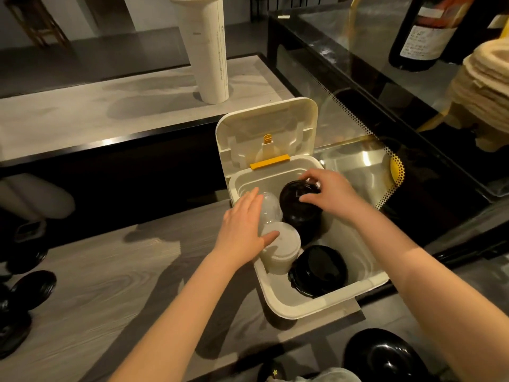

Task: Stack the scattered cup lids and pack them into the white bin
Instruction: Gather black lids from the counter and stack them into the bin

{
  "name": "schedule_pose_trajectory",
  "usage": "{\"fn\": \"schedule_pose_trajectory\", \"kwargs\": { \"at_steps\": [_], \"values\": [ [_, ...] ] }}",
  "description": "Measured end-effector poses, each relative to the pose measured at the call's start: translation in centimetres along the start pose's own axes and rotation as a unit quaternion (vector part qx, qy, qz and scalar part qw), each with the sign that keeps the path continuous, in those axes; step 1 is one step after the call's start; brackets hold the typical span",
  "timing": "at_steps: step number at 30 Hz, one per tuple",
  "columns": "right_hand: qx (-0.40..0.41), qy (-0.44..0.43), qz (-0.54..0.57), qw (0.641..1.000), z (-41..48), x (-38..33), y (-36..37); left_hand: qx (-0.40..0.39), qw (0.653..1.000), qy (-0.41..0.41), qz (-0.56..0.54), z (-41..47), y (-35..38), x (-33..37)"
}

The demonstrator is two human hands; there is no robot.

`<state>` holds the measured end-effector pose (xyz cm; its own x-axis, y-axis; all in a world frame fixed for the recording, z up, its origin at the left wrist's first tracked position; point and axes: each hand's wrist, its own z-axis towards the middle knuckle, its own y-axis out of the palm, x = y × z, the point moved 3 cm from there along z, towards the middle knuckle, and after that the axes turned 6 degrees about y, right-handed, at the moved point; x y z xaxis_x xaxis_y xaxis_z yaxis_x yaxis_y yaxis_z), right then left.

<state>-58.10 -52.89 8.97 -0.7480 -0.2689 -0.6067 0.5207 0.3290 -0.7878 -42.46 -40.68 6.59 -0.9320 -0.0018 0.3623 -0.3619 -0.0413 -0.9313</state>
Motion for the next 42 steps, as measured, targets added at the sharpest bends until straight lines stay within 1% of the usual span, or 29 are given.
{"fn": "schedule_pose_trajectory", "kwargs": {
  "at_steps": [2,5,7,10,13,16,20,23,27,29,32,35,38,42],
  "values": [
    [-0.003,0.003,-0.081,0.997,1.8,0.4,-0.5,-0.013,0.999,-0.038,0.016,-0.1,0.2,-1.5],
    [-0.069,0.01,-0.138,0.988,3.6,0.7,0.5,-0.036,0.997,-0.069,0.016,-0.2,0.5,-2.4],
    [-0.09,-0.001,-0.167,0.982,4.2,1.0,1.9,-0.045,0.996,-0.07,0.021,-0.1,0.7,-2.5],
    [-0.096,-0.007,-0.218,0.971,4.8,1.4,3.7,-0.049,0.996,-0.073,0.024,0.0,0.8,-2.5],
    [-0.1,0.008,-0.287,0.953,4.9,1.8,4.9,-0.05,0.996,-0.071,0.027,-0.1,0.8,-2.6],
    [-0.101,0.002,-0.342,0.934,4.4,2.2,6.0,-0.045,0.996,-0.07,0.025,0.0,1.0,-2.6],
    [-0.108,-0.003,-0.321,0.941,4.2,2.8,6.4,-0.042,0.996,-0.066,0.033,0.0,1.1,-2.8],
    [-0.098,0.004,-0.29,0.952,3.9,2.2,5.7,-0.05,0.996,-0.064,0.044,0.0,1.0,-2.7],
    [-0.069,-0.023,-0.248,0.966,2.9,0.1,4.4,-0.064,0.995,-0.052,0.064,-0.1,0.5,-2.9],
    [-0.051,-0.046,-0.221,0.973,2.2,-1.5,4.2,-0.052,0.995,-0.058,0.064,-0.6,-0.3,-3.3],
    [-0.053,-0.092,-0.148,0.983,0.7,-4.3,4.9,-0.026,0.994,-0.096,0.046,-2.4,-2.0,-4.5],
    [-0.046,-0.167,-0.153,0.973,-0.6,-7.5,6.5,-0.004,0.989,-0.141,0.041,-4.9,-3.5,-6.8],
    [-0.035,-0.206,-0.15,0.966,-1.6,-11.0,9.0,0.017,0.981,-0.188,0.043,-7.9,-5.1,-9.7],
    [-0.054,-0.254,-0.145,0.955,-3.0,-15.9,13.5,0.039,0.972,-0.23,0.037,-12.0,-7.1,-13.9]
  ]
}}
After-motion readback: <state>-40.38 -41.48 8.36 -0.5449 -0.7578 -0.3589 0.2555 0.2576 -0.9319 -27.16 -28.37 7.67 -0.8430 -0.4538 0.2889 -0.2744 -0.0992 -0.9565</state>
